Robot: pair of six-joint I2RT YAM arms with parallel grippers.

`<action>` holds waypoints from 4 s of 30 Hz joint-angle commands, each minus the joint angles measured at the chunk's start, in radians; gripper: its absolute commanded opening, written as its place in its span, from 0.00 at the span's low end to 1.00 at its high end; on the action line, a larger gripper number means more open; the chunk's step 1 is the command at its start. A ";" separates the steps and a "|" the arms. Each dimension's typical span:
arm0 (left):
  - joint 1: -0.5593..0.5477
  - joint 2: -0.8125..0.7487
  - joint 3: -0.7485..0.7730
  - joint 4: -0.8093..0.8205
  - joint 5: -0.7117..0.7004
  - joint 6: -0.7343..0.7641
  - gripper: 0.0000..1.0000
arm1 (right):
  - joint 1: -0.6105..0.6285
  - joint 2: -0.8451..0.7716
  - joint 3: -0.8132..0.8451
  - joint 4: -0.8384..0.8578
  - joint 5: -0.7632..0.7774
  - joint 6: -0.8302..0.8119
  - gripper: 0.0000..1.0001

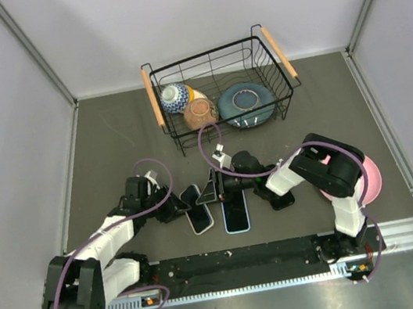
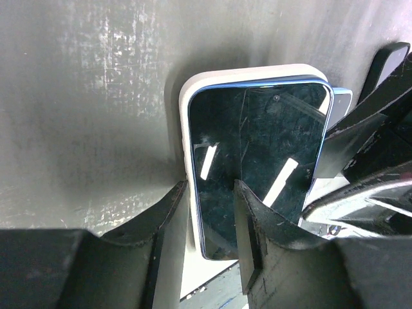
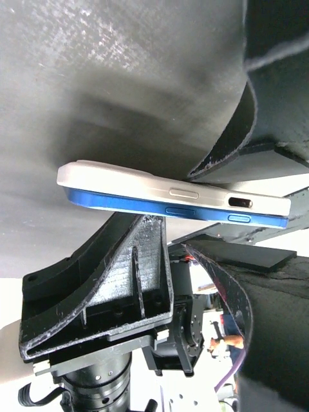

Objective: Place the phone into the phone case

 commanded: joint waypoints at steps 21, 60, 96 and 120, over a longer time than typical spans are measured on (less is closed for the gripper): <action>-0.015 0.010 -0.017 -0.001 0.018 0.012 0.39 | 0.073 -0.072 0.107 -0.163 0.029 -0.128 0.20; -0.005 -0.422 -0.004 0.336 0.429 -0.220 0.54 | -0.061 -0.363 -0.094 0.323 -0.134 0.114 0.00; -0.005 -0.375 -0.017 0.396 0.372 -0.194 0.00 | -0.018 -0.247 -0.283 0.650 -0.155 0.249 0.45; -0.007 -0.378 0.063 0.243 0.525 -0.056 0.00 | -0.002 -0.627 -0.250 -0.009 0.026 -0.119 0.62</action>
